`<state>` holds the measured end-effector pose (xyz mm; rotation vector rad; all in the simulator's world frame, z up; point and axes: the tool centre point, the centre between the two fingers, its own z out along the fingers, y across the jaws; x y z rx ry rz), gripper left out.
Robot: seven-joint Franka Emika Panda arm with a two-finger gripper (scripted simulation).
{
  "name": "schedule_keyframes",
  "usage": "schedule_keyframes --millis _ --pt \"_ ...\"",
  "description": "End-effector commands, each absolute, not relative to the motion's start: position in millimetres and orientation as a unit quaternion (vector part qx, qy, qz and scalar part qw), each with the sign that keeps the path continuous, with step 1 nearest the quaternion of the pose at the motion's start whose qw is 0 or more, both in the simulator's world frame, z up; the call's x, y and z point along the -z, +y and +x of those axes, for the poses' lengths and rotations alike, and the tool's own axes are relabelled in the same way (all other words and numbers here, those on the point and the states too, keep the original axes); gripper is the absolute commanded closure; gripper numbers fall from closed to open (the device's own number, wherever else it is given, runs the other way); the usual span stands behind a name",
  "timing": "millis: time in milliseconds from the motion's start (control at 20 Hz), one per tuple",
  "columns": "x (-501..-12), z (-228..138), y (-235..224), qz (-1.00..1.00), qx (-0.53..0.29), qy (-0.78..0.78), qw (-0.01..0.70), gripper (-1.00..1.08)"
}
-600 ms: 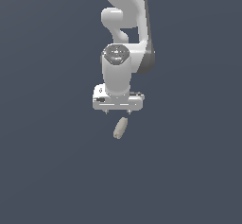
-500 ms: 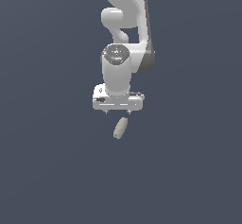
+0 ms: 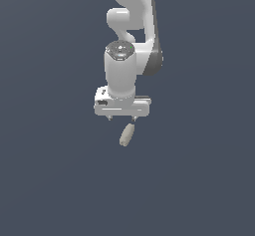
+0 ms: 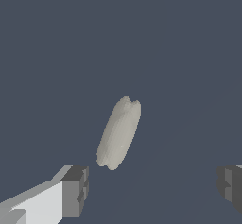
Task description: Pick up the object and move it to a goal position.
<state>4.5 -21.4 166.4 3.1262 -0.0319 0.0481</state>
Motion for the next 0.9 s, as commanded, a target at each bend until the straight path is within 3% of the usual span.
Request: schedule_keyframes --millis 0,850 --pt "-168.7 6.1 -22.5 1.000 -0.019 -0.010 0.008 -0.92" --pt "-128.3 8.0 -11.0 0.995 -0.009 -0.101 0.002 -0.92"
